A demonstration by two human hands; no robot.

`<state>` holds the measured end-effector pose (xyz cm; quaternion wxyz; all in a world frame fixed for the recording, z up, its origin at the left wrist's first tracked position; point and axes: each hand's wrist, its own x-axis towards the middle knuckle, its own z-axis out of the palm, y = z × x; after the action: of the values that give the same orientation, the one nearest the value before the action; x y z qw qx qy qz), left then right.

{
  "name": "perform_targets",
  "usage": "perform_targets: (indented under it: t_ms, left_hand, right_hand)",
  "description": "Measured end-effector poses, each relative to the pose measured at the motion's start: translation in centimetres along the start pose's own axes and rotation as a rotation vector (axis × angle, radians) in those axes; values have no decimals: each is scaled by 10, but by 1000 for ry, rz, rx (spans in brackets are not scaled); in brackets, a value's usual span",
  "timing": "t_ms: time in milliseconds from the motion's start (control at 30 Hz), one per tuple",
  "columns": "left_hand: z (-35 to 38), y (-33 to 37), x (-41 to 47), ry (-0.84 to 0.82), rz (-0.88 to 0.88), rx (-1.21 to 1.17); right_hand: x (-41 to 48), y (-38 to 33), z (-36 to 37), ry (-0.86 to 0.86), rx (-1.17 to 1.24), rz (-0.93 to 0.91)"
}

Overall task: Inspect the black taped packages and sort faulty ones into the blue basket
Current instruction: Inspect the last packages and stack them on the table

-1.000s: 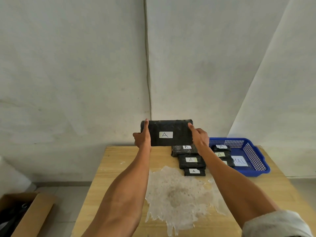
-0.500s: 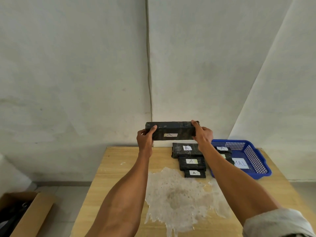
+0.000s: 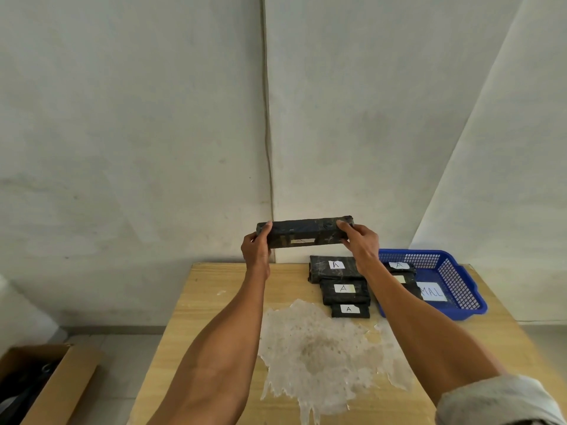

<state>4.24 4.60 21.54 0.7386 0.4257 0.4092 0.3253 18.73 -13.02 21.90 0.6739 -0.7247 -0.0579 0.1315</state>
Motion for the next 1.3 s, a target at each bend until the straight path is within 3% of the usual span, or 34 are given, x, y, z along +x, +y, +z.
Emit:
perform_targets:
  t_ms: [367, 500, 767, 1300]
  left_hand:
    - [0, -1, 2, 43, -34, -33]
    - [-1, 6, 4, -28, -87, -78]
    - [-12, 3, 12, -119, -172, -11]
    - [-18, -14, 0, -240, -21, 88]
  right_hand:
    - [-6, -4, -4, -27, -57, -76]
    - [-5, -6, -5, -16, 81, 70]
    - [2, 4, -8, 74, -11, 183]
    - [-8, -18, -4, 278, -209, 177]
